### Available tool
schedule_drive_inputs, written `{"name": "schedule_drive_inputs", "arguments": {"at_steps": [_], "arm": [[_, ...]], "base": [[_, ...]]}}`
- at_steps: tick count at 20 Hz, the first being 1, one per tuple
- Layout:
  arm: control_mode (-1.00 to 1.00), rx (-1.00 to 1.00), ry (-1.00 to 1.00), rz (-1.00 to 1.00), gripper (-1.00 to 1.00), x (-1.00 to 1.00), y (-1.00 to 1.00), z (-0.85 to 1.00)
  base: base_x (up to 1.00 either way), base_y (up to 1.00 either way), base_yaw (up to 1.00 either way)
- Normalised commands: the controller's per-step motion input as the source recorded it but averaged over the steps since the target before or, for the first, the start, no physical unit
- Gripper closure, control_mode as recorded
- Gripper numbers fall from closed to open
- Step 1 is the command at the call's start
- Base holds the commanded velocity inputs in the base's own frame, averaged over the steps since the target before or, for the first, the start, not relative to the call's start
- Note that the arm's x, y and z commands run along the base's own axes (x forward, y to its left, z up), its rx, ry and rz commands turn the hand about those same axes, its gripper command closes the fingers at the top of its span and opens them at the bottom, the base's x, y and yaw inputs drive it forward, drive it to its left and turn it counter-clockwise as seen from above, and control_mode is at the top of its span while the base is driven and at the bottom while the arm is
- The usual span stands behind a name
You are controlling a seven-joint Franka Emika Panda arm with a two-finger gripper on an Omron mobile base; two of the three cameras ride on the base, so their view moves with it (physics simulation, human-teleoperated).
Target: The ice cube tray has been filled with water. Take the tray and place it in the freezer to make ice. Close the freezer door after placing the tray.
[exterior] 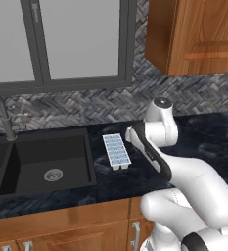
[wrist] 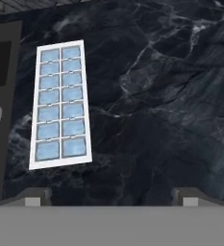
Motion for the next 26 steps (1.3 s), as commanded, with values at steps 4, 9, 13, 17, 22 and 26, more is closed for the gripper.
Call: {"name": "schedule_drive_inputs", "arguments": {"at_steps": [4,9,13,17,22,26], "arm": [[-1.00,0.00,-0.01,-0.13,-1.00,0.32,0.00,0.00],[-1.00,0.06,0.00,-0.14,-1.00,0.41,0.00,0.00],[-1.00,0.12,0.00,-0.09,-1.00,0.40,0.00,0.00],[-1.00,0.09,0.00,-0.03,-1.00,0.35,0.00,0.00],[-1.00,0.04,0.00,0.00,-1.00,0.38,0.00,-0.04],[-1.00,0.00,0.00,-0.04,-1.00,0.36,0.02,-0.09]], "base": [[0.00,0.00,0.00],[0.00,0.00,0.00],[0.00,0.00,0.00],[0.00,0.00,0.00],[0.00,0.00,0.00],[0.00,0.00,0.00]]}}
